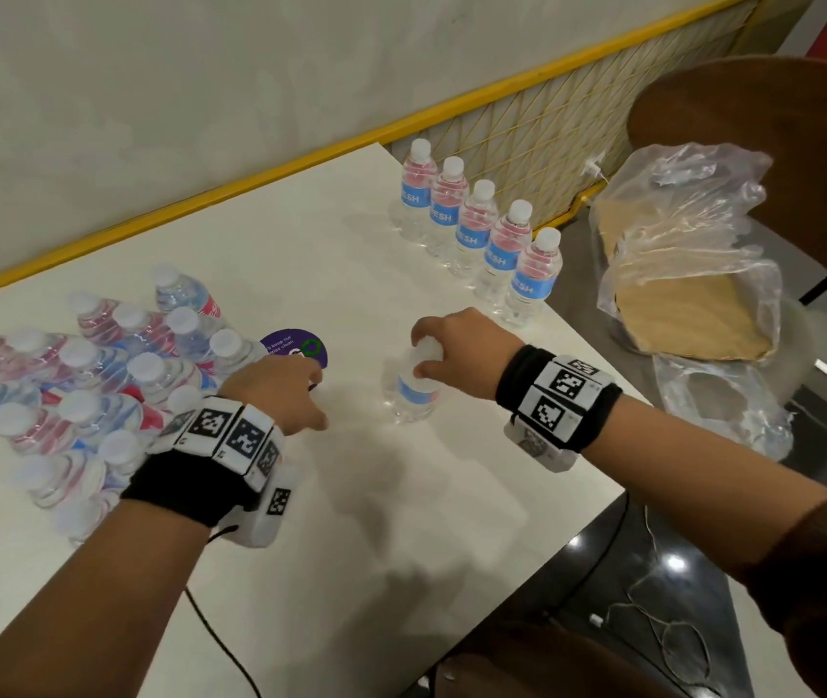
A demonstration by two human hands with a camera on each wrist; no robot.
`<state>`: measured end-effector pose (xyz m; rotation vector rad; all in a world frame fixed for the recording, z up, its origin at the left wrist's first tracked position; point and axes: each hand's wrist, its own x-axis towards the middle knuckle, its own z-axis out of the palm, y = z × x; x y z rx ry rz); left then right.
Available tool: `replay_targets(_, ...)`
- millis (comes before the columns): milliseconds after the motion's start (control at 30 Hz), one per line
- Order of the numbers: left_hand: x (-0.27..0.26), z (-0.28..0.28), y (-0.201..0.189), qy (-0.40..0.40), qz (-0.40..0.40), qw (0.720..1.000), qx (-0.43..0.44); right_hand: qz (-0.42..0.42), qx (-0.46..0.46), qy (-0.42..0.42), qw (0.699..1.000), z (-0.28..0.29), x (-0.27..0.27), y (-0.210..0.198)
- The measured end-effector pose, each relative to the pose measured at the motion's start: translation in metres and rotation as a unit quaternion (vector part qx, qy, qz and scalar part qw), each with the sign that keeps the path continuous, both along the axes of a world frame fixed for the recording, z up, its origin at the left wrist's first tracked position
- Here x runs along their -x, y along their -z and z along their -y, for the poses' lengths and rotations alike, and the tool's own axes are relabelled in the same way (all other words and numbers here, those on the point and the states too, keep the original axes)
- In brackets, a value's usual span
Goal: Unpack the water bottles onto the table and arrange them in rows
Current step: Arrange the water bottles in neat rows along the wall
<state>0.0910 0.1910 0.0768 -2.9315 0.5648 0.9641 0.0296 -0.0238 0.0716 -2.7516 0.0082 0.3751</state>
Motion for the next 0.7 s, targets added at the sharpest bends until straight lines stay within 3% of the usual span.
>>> replay_targets(367,0.007,-0.035,-0.005,0.055,-0.037,0.991,-0.114,-0.027,0.058,0.113,0.991,0.07,0.008,-0.022)
replay_targets(500,0.003,-0.031,-0.008,0.075,-0.036,0.991,-0.102,-0.043,0.103,0.166,0.98,0.107,0.017,-0.029)
replay_targets(700,0.0,-0.02,-0.012,0.076,-0.02,0.996,-0.038,-0.057,0.175,0.166,0.969,0.14,0.029,-0.042)
